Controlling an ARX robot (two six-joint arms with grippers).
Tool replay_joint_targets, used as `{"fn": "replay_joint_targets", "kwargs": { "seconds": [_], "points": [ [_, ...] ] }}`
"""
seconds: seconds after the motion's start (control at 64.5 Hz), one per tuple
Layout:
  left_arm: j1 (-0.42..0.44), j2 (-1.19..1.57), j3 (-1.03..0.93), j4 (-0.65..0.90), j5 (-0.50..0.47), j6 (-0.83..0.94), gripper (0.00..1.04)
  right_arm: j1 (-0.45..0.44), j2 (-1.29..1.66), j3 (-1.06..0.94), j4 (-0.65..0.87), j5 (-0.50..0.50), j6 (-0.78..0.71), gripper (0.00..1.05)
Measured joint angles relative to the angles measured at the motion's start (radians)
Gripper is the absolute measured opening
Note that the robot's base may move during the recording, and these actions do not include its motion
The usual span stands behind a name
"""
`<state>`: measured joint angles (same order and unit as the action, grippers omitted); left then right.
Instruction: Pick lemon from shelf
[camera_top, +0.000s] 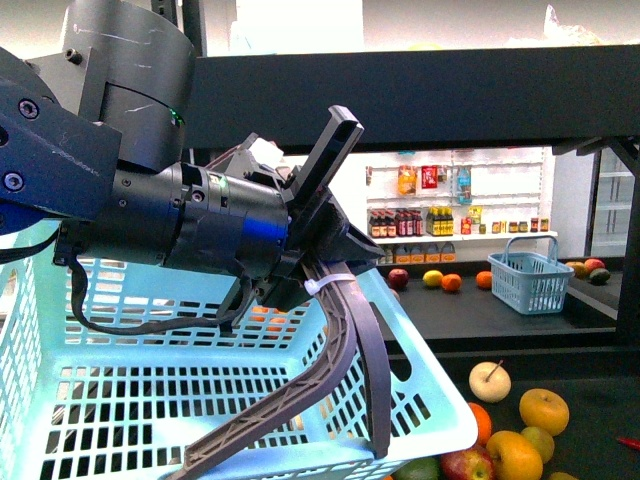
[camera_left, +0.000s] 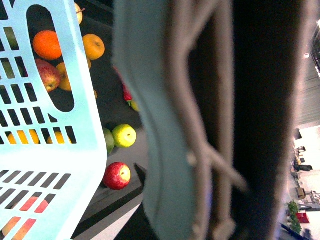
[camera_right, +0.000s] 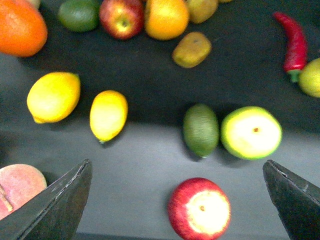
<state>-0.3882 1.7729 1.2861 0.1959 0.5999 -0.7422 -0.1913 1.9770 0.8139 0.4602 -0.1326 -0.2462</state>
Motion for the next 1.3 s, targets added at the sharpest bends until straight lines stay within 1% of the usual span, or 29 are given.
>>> {"fn": "replay_joint_targets", "kwargs": {
  "seconds": [0.139, 0.248, 0.387, 0.573, 0.961, 1.302],
  "points": [
    [0.000, 0.000, 0.000, 0.000, -0.002, -0.002, 0.09, 0.060, 0.165, 0.148, -0.053, -0.010, -0.005, 1.02],
    [0.000, 0.000, 0.000, 0.000, -0.003, -0.002, 0.09, 0.109, 0.256, 0.230, -0.064, 0.014, -0.005, 1.02],
    [0.000, 0.000, 0.000, 0.000, -0.002, -0.002, 0.09, 0.149, 0.353, 0.317, -0.065, 0.050, -0.010, 1.02],
    [0.000, 0.000, 0.000, 0.000, -0.002, -0.002, 0.09, 0.158, 0.468, 0.418, -0.075, 0.084, -0.010, 1.02],
    [0.000, 0.000, 0.000, 0.000, -0.002, -0.002, 0.09, 0.186, 0.628, 0.602, -0.137, 0.089, 0.033, 1.02],
    [0.000, 0.000, 0.000, 0.000, -0.002, -0.001, 0.09, 0.194, 0.732, 0.703, -0.174, 0.114, 0.049, 1.02]
  ]
}}
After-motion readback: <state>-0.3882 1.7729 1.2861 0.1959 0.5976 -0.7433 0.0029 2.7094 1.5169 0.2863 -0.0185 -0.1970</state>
